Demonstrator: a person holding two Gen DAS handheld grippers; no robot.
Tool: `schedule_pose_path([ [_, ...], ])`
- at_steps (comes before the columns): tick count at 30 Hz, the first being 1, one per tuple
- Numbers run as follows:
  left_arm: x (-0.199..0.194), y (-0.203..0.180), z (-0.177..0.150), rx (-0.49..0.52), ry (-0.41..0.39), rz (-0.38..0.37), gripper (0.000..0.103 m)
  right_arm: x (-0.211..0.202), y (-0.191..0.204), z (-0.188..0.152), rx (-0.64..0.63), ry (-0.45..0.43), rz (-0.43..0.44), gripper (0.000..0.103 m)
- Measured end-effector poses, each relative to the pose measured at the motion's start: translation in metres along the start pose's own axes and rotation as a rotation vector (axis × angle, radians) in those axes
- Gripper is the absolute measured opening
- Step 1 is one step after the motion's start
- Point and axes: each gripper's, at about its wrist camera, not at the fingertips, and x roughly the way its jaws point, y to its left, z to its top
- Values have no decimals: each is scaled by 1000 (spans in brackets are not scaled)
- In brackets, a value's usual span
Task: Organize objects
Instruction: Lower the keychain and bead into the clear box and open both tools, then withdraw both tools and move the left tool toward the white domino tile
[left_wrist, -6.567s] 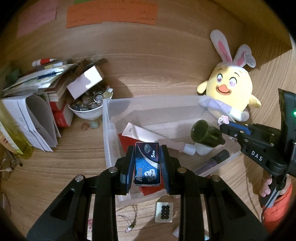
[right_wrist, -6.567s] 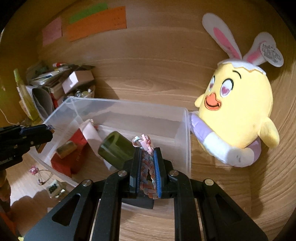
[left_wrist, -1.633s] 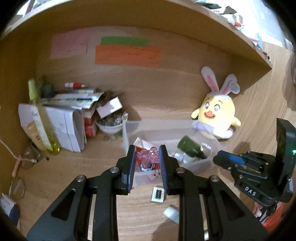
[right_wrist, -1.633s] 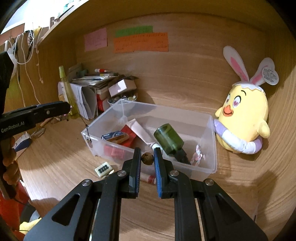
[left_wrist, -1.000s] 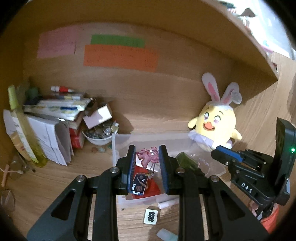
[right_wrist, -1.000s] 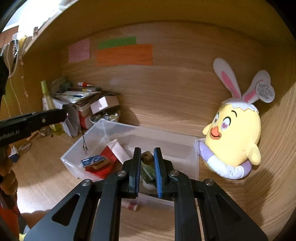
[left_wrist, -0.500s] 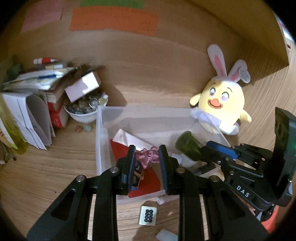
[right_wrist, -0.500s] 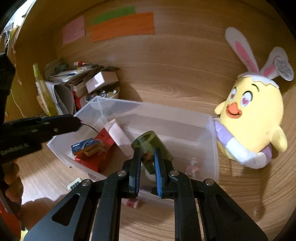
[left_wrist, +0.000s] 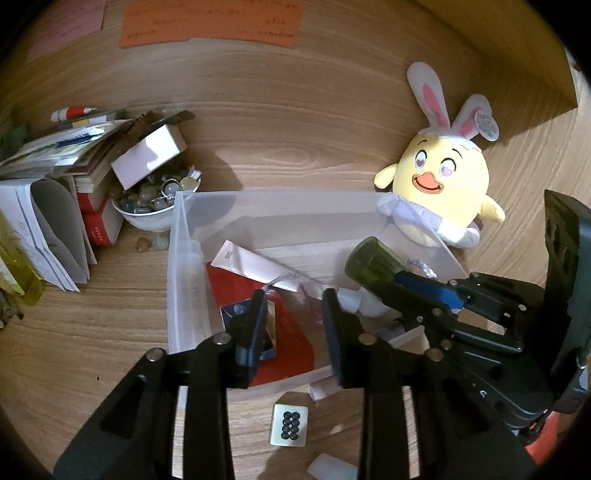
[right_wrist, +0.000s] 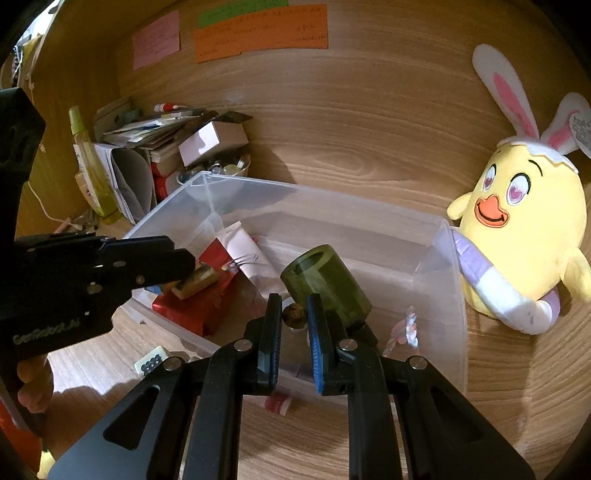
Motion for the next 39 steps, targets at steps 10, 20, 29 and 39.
schedule_pose_path([
  [10, -24, 1, -1, 0, -53, 33, 63, -12, 13, 0, -65, -46, -54, 52],
  [20, -53, -5, -6, 31, -111, 128, 94, -31, 15, 2, -68, -71, -39, 70],
  [29, -66, -7, -17, 31, -100, 137, 99, -54, 7, -2, -32, -94, -37, 81],
  [39, -65, 1, -43, 43, -48, 173, 99, -64, -7, -20, 15, -68, -39, 82],
])
